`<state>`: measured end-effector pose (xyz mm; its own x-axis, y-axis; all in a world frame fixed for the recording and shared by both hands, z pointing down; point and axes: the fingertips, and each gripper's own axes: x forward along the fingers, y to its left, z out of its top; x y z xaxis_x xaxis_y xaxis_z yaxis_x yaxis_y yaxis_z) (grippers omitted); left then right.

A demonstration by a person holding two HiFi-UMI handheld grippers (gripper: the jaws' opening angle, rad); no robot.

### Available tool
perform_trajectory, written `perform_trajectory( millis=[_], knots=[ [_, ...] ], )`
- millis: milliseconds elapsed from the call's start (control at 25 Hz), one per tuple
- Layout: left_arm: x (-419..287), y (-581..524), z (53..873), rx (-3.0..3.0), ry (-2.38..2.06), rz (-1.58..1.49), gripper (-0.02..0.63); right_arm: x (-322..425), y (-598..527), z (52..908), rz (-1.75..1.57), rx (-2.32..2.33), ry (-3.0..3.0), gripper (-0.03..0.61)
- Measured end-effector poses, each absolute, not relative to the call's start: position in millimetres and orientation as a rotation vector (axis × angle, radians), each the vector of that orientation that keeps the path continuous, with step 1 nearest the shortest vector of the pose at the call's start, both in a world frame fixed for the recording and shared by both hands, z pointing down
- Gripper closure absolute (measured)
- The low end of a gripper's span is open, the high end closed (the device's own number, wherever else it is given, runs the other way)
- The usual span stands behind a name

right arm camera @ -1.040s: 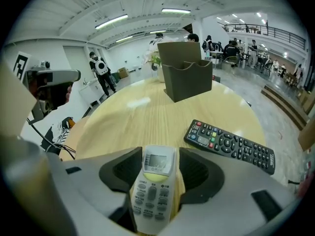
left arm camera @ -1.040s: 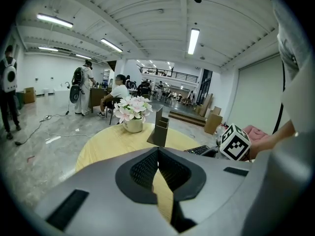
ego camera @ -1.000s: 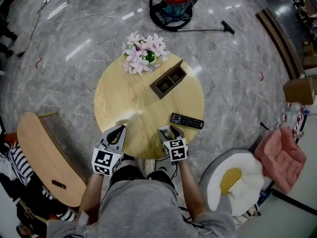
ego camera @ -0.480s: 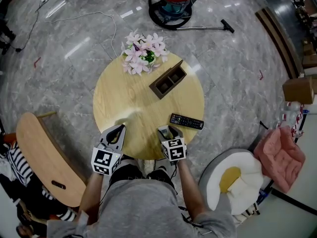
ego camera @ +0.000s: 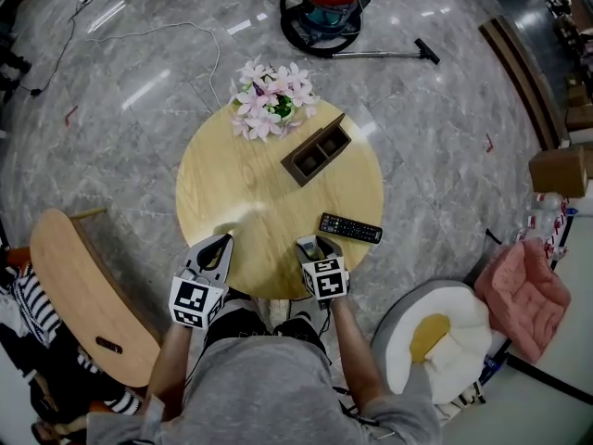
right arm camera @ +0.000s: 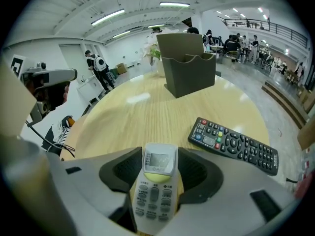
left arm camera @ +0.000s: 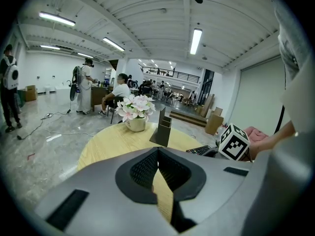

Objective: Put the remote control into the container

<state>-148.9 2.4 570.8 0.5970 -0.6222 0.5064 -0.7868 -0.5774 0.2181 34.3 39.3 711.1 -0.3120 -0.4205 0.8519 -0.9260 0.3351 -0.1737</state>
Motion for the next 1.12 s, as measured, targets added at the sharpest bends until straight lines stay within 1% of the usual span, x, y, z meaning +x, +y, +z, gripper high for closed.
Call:
perform_trajectory(
  millis=[600,880,1120],
  knots=[
    [-151,15,556,2.425,-1.147,0.515,0.606,46,30,676,0.818,1.32,-1.94,0.359],
    [-150,22,542,2.439,-1.168,0.495,0.607,57,24,640,0.769,1.409,-1.988,0.359],
    [-146,32,536,2.447,-1.168,0.492,0.607,65,8,590,0.676,1.516,-2.084,0.359]
  ],
)
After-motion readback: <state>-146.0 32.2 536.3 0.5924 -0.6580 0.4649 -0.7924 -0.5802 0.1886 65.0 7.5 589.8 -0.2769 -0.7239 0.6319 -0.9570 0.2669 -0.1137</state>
